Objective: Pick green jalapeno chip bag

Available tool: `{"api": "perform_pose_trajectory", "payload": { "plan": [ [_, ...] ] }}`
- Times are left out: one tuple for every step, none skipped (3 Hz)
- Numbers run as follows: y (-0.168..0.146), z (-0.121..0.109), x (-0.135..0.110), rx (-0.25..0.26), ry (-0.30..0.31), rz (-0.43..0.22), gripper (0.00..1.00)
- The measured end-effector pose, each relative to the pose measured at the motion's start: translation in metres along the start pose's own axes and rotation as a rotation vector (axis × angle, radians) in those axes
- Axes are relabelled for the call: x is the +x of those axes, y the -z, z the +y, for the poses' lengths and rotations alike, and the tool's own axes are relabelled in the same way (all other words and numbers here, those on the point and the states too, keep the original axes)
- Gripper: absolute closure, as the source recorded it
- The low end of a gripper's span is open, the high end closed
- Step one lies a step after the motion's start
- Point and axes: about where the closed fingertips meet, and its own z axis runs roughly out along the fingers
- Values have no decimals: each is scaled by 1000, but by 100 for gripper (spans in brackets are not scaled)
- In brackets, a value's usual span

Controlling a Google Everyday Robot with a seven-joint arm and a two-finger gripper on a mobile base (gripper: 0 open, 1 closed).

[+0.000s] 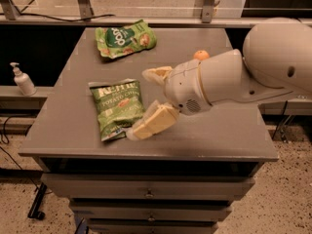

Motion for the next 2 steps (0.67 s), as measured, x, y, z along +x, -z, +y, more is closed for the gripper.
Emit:
{"api": "perform_pose_trajectory", "payload": {
  "plan": [
    [8,-2,-18,-4,86,-15,41],
    [-1,-8,-15,-24,85,-5,40]
  ]
}}
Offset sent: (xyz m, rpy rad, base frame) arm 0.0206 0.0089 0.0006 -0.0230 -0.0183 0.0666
